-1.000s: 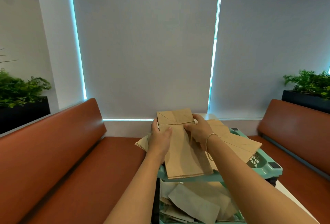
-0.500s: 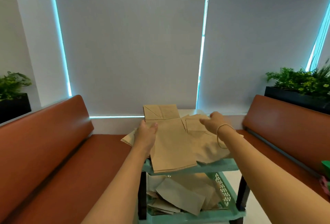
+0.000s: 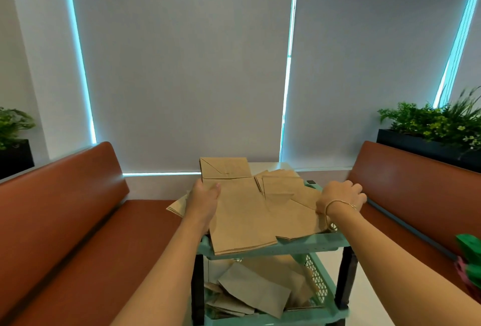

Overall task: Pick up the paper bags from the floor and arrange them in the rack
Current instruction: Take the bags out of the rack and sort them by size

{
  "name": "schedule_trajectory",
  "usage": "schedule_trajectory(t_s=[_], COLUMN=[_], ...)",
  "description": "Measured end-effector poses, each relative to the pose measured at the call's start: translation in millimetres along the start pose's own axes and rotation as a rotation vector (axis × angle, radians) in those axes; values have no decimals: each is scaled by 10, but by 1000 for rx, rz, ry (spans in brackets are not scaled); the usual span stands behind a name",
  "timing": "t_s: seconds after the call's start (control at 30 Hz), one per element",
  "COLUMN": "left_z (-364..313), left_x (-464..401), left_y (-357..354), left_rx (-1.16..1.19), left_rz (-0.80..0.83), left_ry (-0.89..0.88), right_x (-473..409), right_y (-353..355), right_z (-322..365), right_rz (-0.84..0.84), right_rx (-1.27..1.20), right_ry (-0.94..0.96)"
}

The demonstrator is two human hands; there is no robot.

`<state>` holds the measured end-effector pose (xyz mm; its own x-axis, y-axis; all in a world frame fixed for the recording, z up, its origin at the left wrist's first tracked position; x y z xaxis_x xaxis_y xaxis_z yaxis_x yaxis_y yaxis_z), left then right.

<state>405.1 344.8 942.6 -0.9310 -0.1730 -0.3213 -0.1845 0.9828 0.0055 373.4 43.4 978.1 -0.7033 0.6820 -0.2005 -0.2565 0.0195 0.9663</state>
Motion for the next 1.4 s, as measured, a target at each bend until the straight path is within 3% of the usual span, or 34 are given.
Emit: schedule_trajectory(t_s=[0.13,0.33,0.53,0.7,0.8,1.07,1.4], left_z=[-33,-63,-72,-110,-109,-45,-120], left_x=[18,48,52,78,87,58,98], left_y=[-3,-8,-19,-21,-12,-32,-28], left_rx=[-23,-32,-34,-29,-16,3,1], left_rz=[11,21,28,16,1,-7,35], left_ry=[-13,-9,2,4,22,44,19], right_x=[21,18,27,160,184,371,480], right_y=[86,478,1190,1573,1589,650,148], right_z=[39,105,281,491,644,1093,1324], right_rz=[-56,27,-119,-132,-45,185,146], right_rx=[-112,-510,-970,-1098,-1202,-1125,-1096], right_ry=[55,189,344,519,547,392,266])
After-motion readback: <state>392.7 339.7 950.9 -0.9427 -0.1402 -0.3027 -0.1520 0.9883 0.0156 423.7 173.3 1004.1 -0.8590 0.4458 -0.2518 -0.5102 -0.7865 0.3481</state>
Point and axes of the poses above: each hand's wrist, its own x-axis away from the middle knuckle, its own y-axis out of the back of the hand, z = x × y, the point moved 7 cm from there along -x, towards the middle knuckle, and after that the axes turned 9 degrees about -y, right-handed, at the moved point
